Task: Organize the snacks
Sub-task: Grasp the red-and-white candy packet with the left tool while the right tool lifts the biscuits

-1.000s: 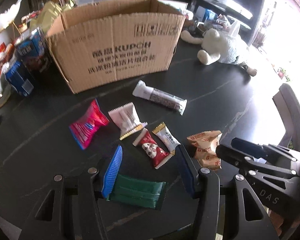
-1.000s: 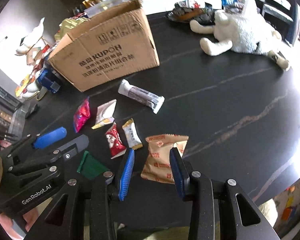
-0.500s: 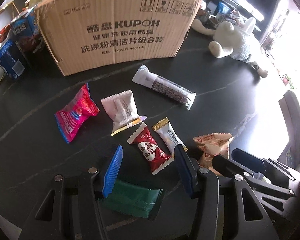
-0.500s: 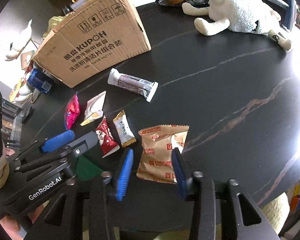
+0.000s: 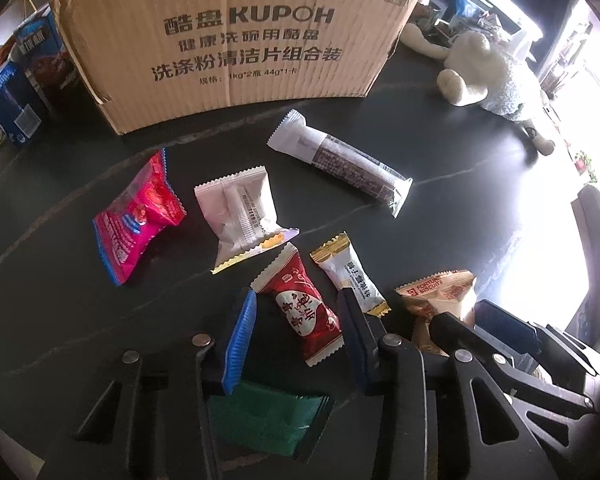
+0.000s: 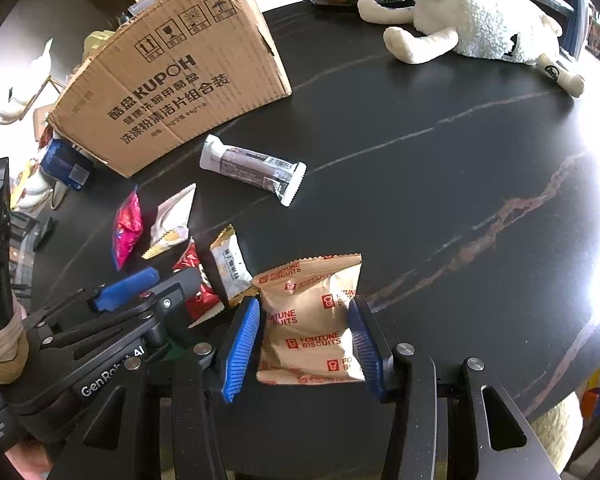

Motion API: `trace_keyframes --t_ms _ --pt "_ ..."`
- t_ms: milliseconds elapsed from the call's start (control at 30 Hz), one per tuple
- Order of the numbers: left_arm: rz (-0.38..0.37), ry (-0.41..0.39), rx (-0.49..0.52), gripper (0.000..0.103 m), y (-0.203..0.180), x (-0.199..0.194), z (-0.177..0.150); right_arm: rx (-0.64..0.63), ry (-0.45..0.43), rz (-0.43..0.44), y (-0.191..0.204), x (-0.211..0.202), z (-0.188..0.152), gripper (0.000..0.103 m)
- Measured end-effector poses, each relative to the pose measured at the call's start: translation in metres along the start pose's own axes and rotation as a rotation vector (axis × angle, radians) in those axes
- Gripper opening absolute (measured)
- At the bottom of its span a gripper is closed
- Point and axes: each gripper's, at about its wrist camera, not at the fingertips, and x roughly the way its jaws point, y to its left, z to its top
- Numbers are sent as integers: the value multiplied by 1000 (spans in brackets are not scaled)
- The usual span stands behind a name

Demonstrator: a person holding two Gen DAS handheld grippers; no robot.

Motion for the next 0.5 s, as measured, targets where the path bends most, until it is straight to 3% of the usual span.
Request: trace_keyframes --t_ms 367,500 --pt "4 27 -10 31 -2 13 1 -18 -1 -4 0 9 1 48" --pt "-2 42 -1 24 -4 16 -3 -25 -12 11 3 8 1 41"
